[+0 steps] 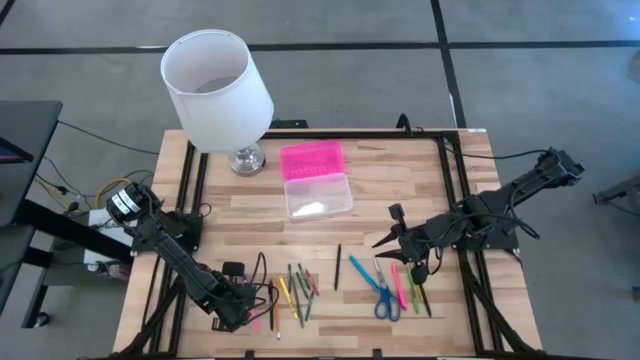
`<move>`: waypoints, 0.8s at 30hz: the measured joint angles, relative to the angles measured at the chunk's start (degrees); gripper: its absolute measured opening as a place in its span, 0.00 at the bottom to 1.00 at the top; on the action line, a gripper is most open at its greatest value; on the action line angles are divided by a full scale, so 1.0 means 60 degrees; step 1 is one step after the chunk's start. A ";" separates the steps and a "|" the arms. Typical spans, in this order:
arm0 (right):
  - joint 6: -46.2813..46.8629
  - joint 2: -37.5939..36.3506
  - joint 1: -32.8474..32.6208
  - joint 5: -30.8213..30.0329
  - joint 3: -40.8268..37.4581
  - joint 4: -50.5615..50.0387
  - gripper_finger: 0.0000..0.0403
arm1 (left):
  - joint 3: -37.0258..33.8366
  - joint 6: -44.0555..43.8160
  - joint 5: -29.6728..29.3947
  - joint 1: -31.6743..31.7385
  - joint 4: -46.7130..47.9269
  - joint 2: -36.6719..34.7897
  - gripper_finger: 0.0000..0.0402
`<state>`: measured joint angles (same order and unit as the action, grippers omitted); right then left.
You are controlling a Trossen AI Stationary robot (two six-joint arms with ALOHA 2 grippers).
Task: Pick & place school supplies into a supply box
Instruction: Put the red crayon into the pink supply box
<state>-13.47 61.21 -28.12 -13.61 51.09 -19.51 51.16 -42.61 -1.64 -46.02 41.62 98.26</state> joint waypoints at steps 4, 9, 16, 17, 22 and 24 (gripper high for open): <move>0.0000 0.0000 0.0000 0.0000 0.0000 0.0000 0.23 | 0.0165 0.0012 0.0020 0.0004 0.0169 0.0035 0.02; 0.0000 0.0000 0.0000 0.0000 0.0000 0.0000 0.23 | 0.0671 0.0249 -0.0321 0.0021 0.1159 0.0103 0.03; -0.0004 0.0000 0.0000 0.0000 0.0004 0.0000 0.23 | 0.1527 -0.0036 -0.0666 0.0169 0.3471 0.0087 0.02; -0.0004 0.0000 0.0000 0.0000 0.0004 0.0000 0.23 | 0.1650 -0.0033 -0.0796 0.0225 0.3760 0.0084 0.02; -0.0004 0.0000 0.0004 0.0000 0.0004 0.0000 0.23 | 0.2109 0.0107 -0.2792 0.0823 0.5040 0.0072 0.03; -0.0004 0.0000 0.0004 0.0000 0.0004 0.0011 0.23 | 0.2127 0.0515 -0.3859 0.1346 0.5055 0.0069 0.03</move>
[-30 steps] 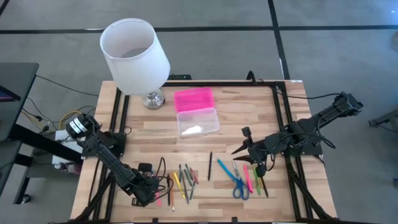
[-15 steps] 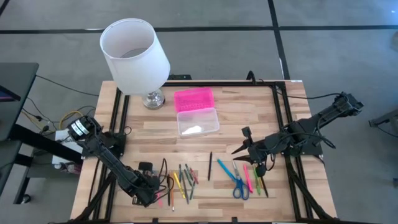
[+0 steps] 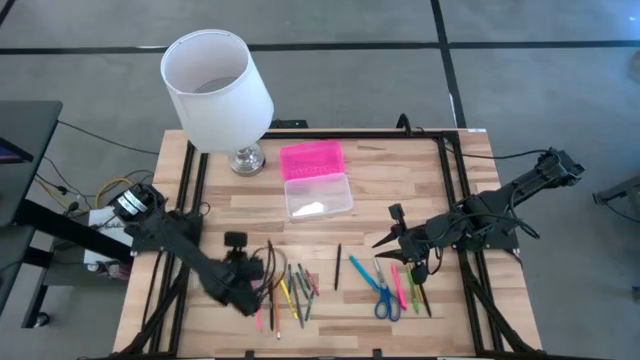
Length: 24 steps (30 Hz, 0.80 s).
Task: Pick & place school supplies into a supply box
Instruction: Put the red crayon into the pink supply box
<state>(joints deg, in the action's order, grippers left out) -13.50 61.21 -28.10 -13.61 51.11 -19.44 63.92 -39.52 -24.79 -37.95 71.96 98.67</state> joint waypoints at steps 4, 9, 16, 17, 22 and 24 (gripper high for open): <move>0.0000 0.0000 0.0000 0.0000 0.0000 0.0026 0.23 | 0.0007 0.1369 -0.1480 0.1612 -0.0681 -0.0004 0.04; 0.0051 0.0000 0.0000 0.0000 0.0000 0.0022 0.23 | 0.0011 0.4204 -0.1984 0.4049 -0.3222 -0.0007 0.04; 0.0395 0.0000 0.0000 0.0000 0.0004 -0.0252 0.23 | 0.0022 0.7332 -0.0034 0.6737 -0.6969 -0.0015 0.04; 0.0426 0.0000 0.0008 0.0000 0.0004 -0.0303 0.23 | 0.0022 0.7542 0.0192 0.7000 -0.7232 -0.0018 0.04; 0.0426 0.0000 0.0210 0.0004 0.0004 -0.0535 0.23 | 0.0025 0.8048 0.1351 0.7989 -0.7835 -0.0018 0.04; 0.0426 0.0000 0.0354 0.0000 0.0004 -0.0598 0.23 | 0.0025 0.8162 0.1740 0.8198 -0.7984 -0.0018 0.04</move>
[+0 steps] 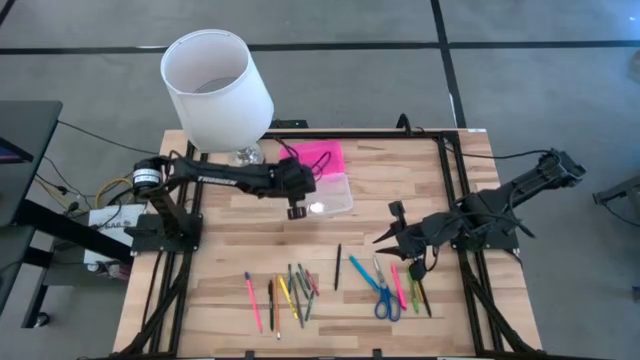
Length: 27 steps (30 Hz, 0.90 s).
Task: Pick & place school supplies into a supply box
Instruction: Put the red crayon into the pink supply box, then put the black pen into the pink supply box
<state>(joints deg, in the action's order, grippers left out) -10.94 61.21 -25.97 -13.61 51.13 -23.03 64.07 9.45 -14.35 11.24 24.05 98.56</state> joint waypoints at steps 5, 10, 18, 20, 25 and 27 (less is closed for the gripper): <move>0.0173 0.0003 0.0352 0.0000 0.0000 -0.0031 0.23 | 0.0000 0.0270 0.0286 0.0097 -0.0124 0.0000 0.05; 0.0467 0.0003 0.0650 0.0000 0.0000 -0.0101 0.23 | 0.0000 0.0496 0.0053 0.0051 -0.0144 0.0000 0.13; 0.1373 0.0004 0.0915 -0.0018 0.0000 -0.0401 0.23 | 0.0000 0.0491 0.0022 0.0049 -0.0332 -0.0013 0.31; 0.1811 0.0002 0.0924 -0.0157 0.0000 -0.0494 0.23 | 0.0000 0.0487 0.0070 -0.0018 -0.0331 -0.0093 0.32; 0.3286 0.0002 0.0720 -0.0831 0.0000 -0.1278 0.23 | 0.0000 0.0734 0.0099 -0.0623 -0.0308 -0.0511 0.31; 0.4216 0.0003 0.0501 -0.1289 0.0000 -0.1745 0.23 | 0.0004 0.0650 0.0102 -0.0979 -0.0034 -0.0766 0.30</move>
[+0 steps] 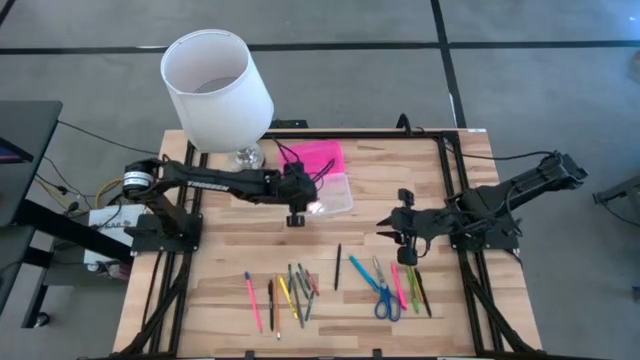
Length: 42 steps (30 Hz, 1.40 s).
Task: Pick & place school supplies into a supply box
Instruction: Put the black pen into the pink supply box
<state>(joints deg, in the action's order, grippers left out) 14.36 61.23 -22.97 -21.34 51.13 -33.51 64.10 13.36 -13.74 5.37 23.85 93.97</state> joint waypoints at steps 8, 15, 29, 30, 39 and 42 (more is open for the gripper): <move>0.4467 0.0325 -0.1432 -0.1194 -0.0507 -0.1255 0.23 | -0.0001 -0.0952 -0.0079 -0.1909 0.1249 -0.0673 0.26; 0.7930 0.1647 -0.2194 -0.1150 -0.0613 -0.2735 0.23 | -0.0098 -0.1494 -0.1395 -0.3358 0.1458 -0.0742 0.22; 1.1470 0.2660 -0.3457 -0.0368 -0.0612 -0.3378 0.23 | -0.0102 -0.2234 -0.2574 -0.4750 0.1908 -0.0738 0.21; 1.1793 0.2660 -0.3574 -0.0261 -0.0612 -0.3378 0.23 | -0.0102 -0.2341 -0.2483 -0.4767 0.2017 -0.0738 0.21; 1.4483 0.2710 -0.4576 0.0554 -0.0609 -0.3372 0.23 | -0.0106 -0.3197 -0.2327 -0.4798 0.2796 -0.0735 0.21; 1.5255 0.3077 -0.4971 0.0737 -0.0605 -0.3337 0.23 | -0.0106 -0.3193 -0.2372 -0.4798 0.2780 -0.0735 0.21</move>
<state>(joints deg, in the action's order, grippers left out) 105.89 79.69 -52.79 -16.92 47.51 -53.53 63.46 -5.80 -27.97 -23.42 40.53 89.56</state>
